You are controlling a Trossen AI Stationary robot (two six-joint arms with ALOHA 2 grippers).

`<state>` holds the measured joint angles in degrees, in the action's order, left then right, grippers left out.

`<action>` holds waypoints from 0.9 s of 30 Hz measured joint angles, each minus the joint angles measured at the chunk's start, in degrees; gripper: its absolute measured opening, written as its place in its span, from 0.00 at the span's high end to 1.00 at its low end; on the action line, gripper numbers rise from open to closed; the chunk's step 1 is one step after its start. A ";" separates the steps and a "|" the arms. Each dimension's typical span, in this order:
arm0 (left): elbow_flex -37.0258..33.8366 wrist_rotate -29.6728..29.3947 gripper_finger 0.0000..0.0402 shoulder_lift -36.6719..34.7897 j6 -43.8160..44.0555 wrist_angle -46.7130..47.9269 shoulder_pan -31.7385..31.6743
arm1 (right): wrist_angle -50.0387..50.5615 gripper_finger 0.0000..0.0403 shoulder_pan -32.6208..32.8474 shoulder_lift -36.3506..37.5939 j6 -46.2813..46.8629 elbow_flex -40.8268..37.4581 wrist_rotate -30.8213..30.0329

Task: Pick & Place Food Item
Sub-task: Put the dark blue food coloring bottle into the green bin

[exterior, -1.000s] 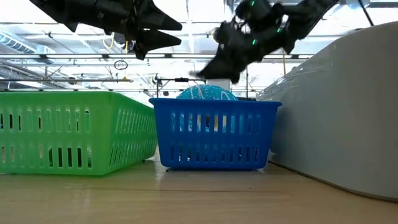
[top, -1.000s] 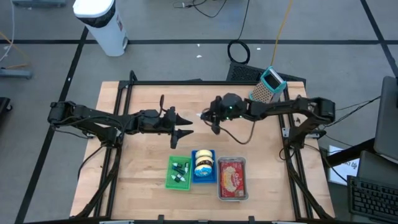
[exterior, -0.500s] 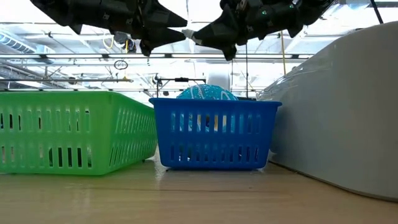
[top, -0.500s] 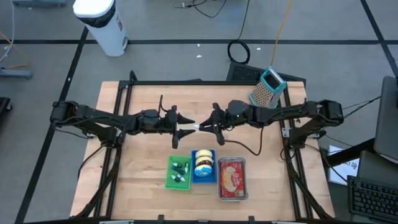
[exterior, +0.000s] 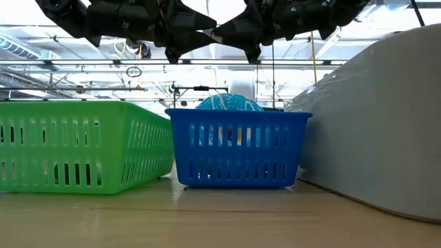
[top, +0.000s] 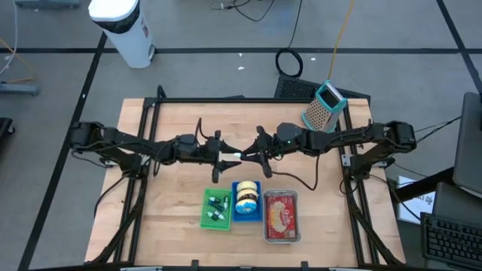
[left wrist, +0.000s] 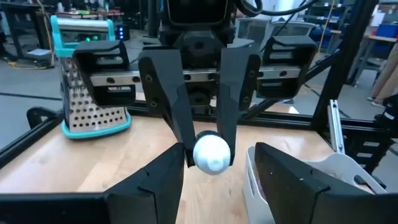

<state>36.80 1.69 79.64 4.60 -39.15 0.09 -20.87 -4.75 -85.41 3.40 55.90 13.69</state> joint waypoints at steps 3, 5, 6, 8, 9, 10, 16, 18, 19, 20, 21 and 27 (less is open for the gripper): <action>0.00 0.47 0.51 -0.09 -1.07 -0.14 -0.01 | 0.32 0.84 0.00 0.00 -0.01 0.02 -0.03; 0.00 0.80 0.51 -0.31 -1.33 0.04 -0.01 | 0.73 0.84 0.00 0.00 -0.02 0.02 0.00; 0.00 0.90 0.51 -0.49 -1.34 -0.01 -0.01 | 0.75 0.84 0.00 0.00 -0.02 0.02 -0.03; 0.00 0.89 0.51 -0.60 -1.38 -0.17 -0.06 | 0.84 0.84 0.00 0.00 0.00 0.02 -0.04; 0.00 0.90 0.51 -0.57 -1.38 0.01 -0.12 | 1.00 0.84 0.00 0.00 -0.02 0.02 -0.04; 0.00 0.88 0.51 -0.52 -1.38 0.13 -0.12 | 1.14 0.85 0.00 0.00 0.00 0.02 -0.03; 0.00 0.85 0.55 -0.53 -1.38 0.11 -0.14 | 1.08 0.84 0.00 0.00 0.24 0.02 -0.02; 0.00 0.81 0.60 -0.53 -1.35 0.09 -0.12 | 1.05 0.84 0.00 0.00 0.29 0.02 0.03; 0.00 0.81 0.64 -0.53 -1.31 0.17 -0.20 | 1.06 0.84 0.00 0.00 0.33 0.02 0.05; 0.00 0.81 0.67 -0.53 -1.27 0.30 -0.26 | 1.12 0.84 0.00 0.00 0.33 0.02 0.11; 0.00 0.79 0.71 -0.53 -1.09 0.40 -0.42 | 1.16 0.84 0.00 0.00 0.31 0.02 0.13; 0.00 1.74 0.87 -0.53 -0.43 1.09 -1.49 | 2.36 0.81 0.00 0.00 0.29 0.03 -0.09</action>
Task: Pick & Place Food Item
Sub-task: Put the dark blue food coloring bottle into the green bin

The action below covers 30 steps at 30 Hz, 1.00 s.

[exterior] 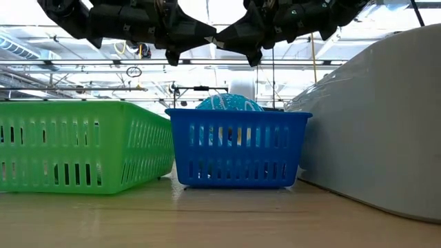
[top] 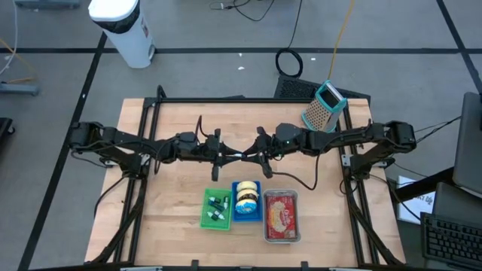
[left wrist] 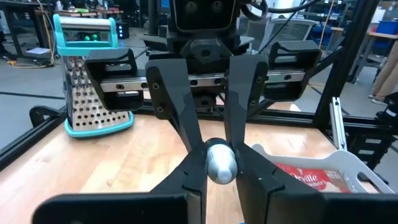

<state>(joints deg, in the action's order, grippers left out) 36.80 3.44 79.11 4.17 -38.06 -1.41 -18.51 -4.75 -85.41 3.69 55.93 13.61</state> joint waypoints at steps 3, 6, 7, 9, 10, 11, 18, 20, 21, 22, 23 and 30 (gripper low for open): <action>0.00 1.07 0.87 -0.02 0.06 0.25 -0.32 | 2.35 0.74 0.00 0.09 -0.06 0.09 0.08; 0.00 1.12 0.87 -1.36 0.41 2.14 -0.44 | 5.41 0.64 -0.04 0.68 -0.04 0.04 0.06; 0.00 1.14 0.87 -1.98 0.51 3.10 -0.44 | 7.19 0.61 -0.20 1.73 0.04 -0.05 0.05; 0.03 1.27 0.86 -3.42 1.39 5.85 -0.30 | 8.94 0.56 -0.76 3.60 0.04 0.02 0.08; 0.02 1.72 0.85 -4.36 2.06 7.86 -0.14 | 10.57 0.54 -1.05 4.80 0.07 0.12 0.04; 0.02 2.81 0.84 -5.18 2.66 9.52 0.07 | 12.72 0.52 -1.32 6.03 0.09 0.00 0.03; 0.09 24.73 0.87 -6.95 9.13 23.55 3.85 | 12.95 0.47 -2.70 13.20 0.10 -3.99 -0.18; 0.11 25.67 0.86 -6.03 9.48 28.31 6.62 | 11.68 0.47 -2.78 14.62 0.12 -5.73 -0.29; 0.09 24.63 0.85 -5.54 9.32 31.33 8.12 | 10.81 0.47 -2.79 15.13 0.12 -6.65 -0.51; -0.03 23.11 0.85 -4.85 9.24 33.85 9.64 | 9.26 0.47 -2.78 15.52 0.11 -7.50 -1.32; -0.07 21.37 0.84 -3.88 9.21 34.93 11.01 | 7.39 0.48 -2.78 15.94 0.09 -8.48 -2.30; 0.02 18.80 0.84 3.74 9.10 33.04 16.13 | -4.77 0.49 -2.78 16.52 0.98 -14.83 -3.18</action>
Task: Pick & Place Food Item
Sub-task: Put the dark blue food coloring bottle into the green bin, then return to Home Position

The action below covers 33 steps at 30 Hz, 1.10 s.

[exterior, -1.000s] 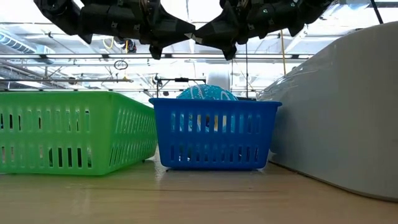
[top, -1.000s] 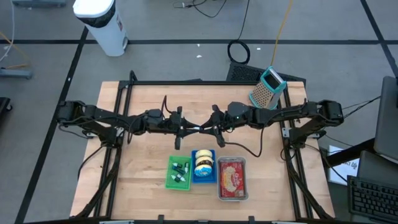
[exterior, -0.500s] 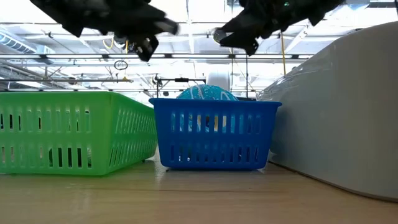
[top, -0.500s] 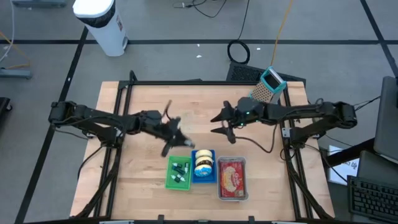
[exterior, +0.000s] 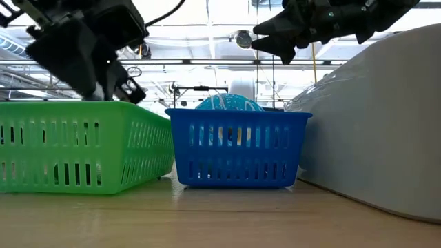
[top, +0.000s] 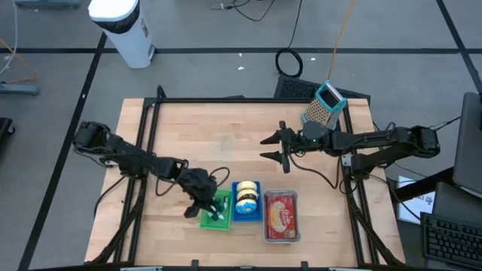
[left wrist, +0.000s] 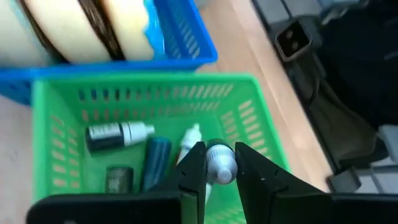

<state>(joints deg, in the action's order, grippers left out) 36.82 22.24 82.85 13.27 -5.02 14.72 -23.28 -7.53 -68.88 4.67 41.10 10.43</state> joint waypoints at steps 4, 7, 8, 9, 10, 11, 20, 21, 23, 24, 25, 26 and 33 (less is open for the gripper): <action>0.04 -1.28 0.78 2.81 3.18 -1.71 0.38 | -1.09 0.49 0.00 0.00 0.64 -0.92 0.09; 0.02 -0.09 0.71 2.99 5.43 -1.88 -0.08 | -0.90 0.49 0.00 0.02 0.66 -0.98 0.09; 0.02 0.69 0.69 2.88 5.47 -1.41 -0.22 | -0.92 0.49 0.01 0.02 0.66 -0.98 0.11; 0.02 1.33 0.67 2.79 5.33 -0.87 -0.39 | -0.88 0.49 0.02 0.02 0.66 -0.98 0.11; 0.02 1.82 0.65 2.71 5.27 -0.71 -0.64 | -0.75 0.49 0.02 0.02 0.66 -0.98 0.11; 0.02 2.16 0.64 2.67 5.27 -0.74 -0.82 | -0.67 0.49 0.02 0.02 0.66 -0.98 0.11; 0.55 11.62 0.57 -2.89 7.92 9.10 -9.47 | -1.01 0.49 0.02 1.27 6.54 -0.98 0.19; 0.55 12.05 0.57 -4.81 7.07 10.95 -10.78 | -0.49 0.49 0.02 2.22 7.81 -0.98 0.26; 0.55 12.04 0.57 -9.26 5.18 13.85 -12.85 | 1.84 0.49 0.02 4.97 9.30 -0.98 0.32; 0.55 12.04 0.57 -11.73 4.00 15.33 -13.77 | 3.55 0.48 0.02 6.72 9.34 -0.98 0.31; 0.55 12.04 0.57 -14.35 2.66 17.00 -14.57 | 5.15 0.48 0.02 8.55 8.92 -0.98 0.32; 0.55 12.02 0.57 -17.35 1.02 19.01 -15.31 | 6.88 0.48 0.00 10.54 7.99 -0.98 0.29; 0.49 6.00 0.56 -38.50 -13.48 31.23 -20.86 | 15.36 0.49 0.00 21.64 2.80 -2.96 0.07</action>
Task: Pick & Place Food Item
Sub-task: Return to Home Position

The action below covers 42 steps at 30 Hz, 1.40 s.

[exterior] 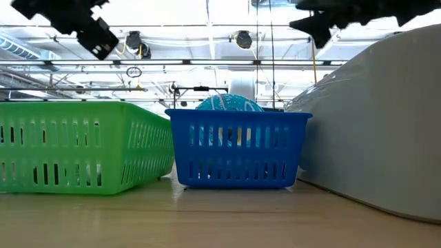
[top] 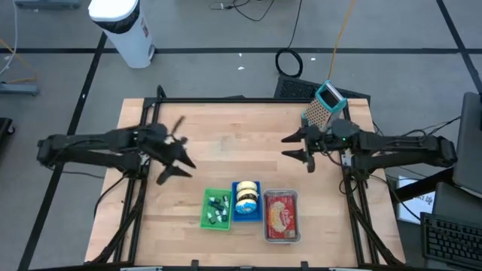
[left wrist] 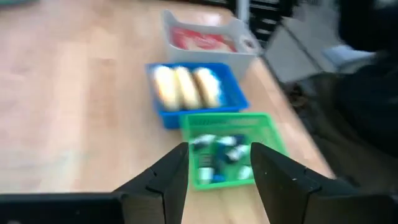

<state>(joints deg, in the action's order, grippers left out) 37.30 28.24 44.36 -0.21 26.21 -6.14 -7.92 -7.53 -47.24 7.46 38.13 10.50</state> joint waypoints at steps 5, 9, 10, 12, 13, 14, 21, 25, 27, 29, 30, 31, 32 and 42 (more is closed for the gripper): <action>-5.00 -4.15 0.56 -9.84 -5.16 -0.93 -0.12 | 3.82 0.48 -1.12 6.81 -1.25 -4.02 -0.10; -13.06 -3.91 0.56 -17.44 -5.16 -9.63 -0.12 | 2.56 0.49 -1.40 14.68 -0.35 -7.97 -0.17; -14.92 -3.84 0.56 -19.48 -4.75 -10.84 -0.12 | 2.23 0.49 -1.40 16.47 -0.69 -8.98 -0.36; -18.00 -3.84 0.56 -23.02 -3.69 -13.33 -0.12 | 2.36 0.49 -1.40 20.13 -0.81 -10.83 -3.05; -19.30 -3.84 0.56 -24.91 -3.14 -13.93 -0.14 | 2.36 0.49 -1.40 21.68 -0.83 -11.79 -4.81; -20.39 -3.85 0.56 -26.74 -2.91 -13.99 -0.19 | 2.24 0.49 -1.40 23.18 -0.88 -12.77 -6.60; -25.74 -4.32 0.56 -37.70 -2.28 -14.61 -0.17 | -3.77 0.49 -1.38 29.74 0.84 -20.33 -7.63; -27.75 -5.95 0.56 -42.36 -1.78 -14.44 -0.17 | -6.46 0.49 -1.36 31.61 1.03 -24.00 -7.49; -28.78 -8.12 0.56 -43.94 -0.10 -15.82 -0.17 | -7.85 0.48 -1.38 32.19 0.96 -25.69 -7.62; -30.41 -9.99 0.56 -44.04 1.58 -19.59 -0.17 | -9.77 0.48 -1.38 32.70 0.85 -27.20 -7.65; -31.26 -10.49 0.56 -44.04 1.90 -20.98 -0.17 | -10.81 0.49 -1.38 32.85 0.76 -27.88 -7.64; -32.06 -10.65 0.56 -44.02 1.88 -22.66 -0.17 | -11.58 0.49 -1.38 32.94 0.51 -28.57 -7.65; -32.85 -10.82 0.56 -43.99 1.75 -24.34 -0.17 | -12.24 0.49 -1.38 32.99 0.06 -29.30 -7.65; -36.51 -16.30 0.56 -43.12 0.37 -29.37 -0.17 | -17.91 0.49 -1.38 33.11 -2.54 -35.97 -7.71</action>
<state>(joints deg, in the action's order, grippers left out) 0.80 11.94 1.24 0.16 -3.16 -6.31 -25.83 -8.91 -14.13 4.93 2.16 2.79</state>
